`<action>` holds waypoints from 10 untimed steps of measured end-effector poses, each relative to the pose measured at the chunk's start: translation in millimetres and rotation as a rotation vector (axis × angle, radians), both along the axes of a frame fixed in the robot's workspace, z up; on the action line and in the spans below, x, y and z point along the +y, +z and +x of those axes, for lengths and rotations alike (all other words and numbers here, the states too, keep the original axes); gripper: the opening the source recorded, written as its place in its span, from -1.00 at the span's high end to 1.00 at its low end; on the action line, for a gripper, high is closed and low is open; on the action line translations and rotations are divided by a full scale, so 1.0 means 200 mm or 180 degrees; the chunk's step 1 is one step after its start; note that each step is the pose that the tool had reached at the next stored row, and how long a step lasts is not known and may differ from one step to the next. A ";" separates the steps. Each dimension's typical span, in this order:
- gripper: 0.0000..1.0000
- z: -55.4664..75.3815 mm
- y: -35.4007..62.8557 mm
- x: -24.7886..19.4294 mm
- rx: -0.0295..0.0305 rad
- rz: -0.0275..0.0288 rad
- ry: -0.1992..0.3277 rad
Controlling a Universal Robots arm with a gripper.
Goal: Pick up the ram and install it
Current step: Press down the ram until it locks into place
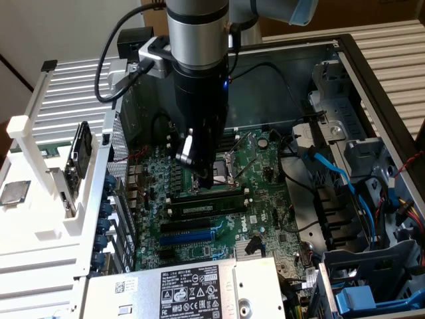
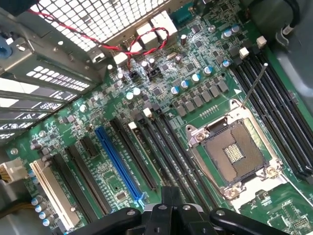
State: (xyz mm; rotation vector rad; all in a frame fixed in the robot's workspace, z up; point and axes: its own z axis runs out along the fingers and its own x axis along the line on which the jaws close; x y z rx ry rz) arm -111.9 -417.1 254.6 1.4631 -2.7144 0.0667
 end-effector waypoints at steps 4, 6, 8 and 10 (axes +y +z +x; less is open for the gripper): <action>0.80 0.00 0.000 0.000 0.0000 0.0000 -0.0193; 0.80 0.00 0.000 0.000 0.0000 0.0000 -0.0292; 0.80 0.00 0.000 0.000 0.0000 0.0000 -0.0389; 0.80 0.00 0.000 0.000 0.0000 0.0000 -0.0488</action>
